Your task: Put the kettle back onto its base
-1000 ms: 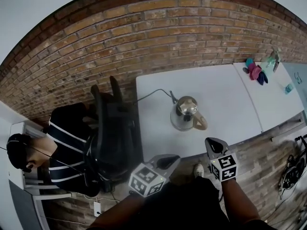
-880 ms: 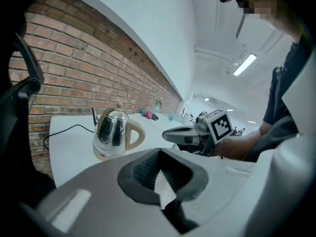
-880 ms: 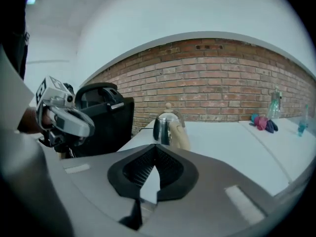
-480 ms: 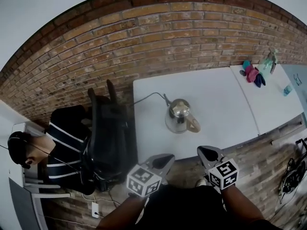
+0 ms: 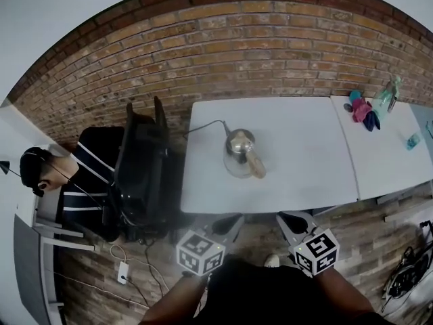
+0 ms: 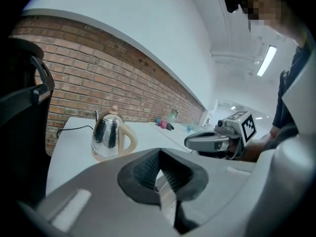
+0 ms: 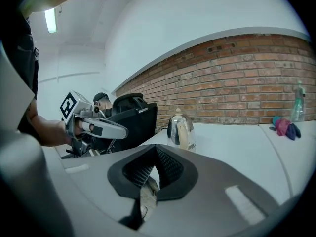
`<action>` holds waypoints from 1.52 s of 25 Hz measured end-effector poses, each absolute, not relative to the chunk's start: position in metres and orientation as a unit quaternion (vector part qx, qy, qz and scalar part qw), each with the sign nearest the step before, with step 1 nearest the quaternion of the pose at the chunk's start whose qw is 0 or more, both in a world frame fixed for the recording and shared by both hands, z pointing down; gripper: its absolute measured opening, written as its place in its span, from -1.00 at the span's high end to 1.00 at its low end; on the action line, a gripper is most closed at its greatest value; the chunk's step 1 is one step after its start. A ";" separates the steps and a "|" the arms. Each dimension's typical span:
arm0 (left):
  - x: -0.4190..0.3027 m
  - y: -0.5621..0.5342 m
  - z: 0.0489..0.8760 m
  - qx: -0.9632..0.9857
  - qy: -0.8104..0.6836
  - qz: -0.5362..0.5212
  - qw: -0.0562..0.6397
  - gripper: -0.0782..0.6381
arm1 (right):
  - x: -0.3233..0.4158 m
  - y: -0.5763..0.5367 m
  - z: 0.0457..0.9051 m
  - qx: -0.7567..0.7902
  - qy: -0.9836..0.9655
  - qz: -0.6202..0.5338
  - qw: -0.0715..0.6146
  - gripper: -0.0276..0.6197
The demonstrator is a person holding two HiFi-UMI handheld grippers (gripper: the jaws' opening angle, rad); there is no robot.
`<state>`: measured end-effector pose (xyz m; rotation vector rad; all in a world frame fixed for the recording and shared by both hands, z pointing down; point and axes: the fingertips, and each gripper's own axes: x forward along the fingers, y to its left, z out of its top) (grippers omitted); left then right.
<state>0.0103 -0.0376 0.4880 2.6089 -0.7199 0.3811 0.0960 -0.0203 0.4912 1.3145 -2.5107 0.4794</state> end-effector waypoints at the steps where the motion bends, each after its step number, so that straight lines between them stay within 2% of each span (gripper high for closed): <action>1: 0.016 -0.030 0.489 0.934 -0.261 0.139 0.202 0.78 | 0.100 -0.015 0.491 0.448 -0.869 0.166 0.131 0.83; 10: 0.037 0.023 0.493 0.920 -0.297 0.144 0.211 0.78 | 0.113 0.018 0.498 0.398 -0.892 0.173 0.126 0.83; 26: -0.024 0.007 0.484 0.936 -0.247 0.166 0.188 0.78 | 0.054 0.017 0.495 0.451 -0.867 0.183 0.105 0.83; 38: -0.067 -0.003 0.485 0.945 -0.216 0.161 0.188 0.78 | 0.008 0.015 0.496 0.479 -0.851 0.181 0.120 0.83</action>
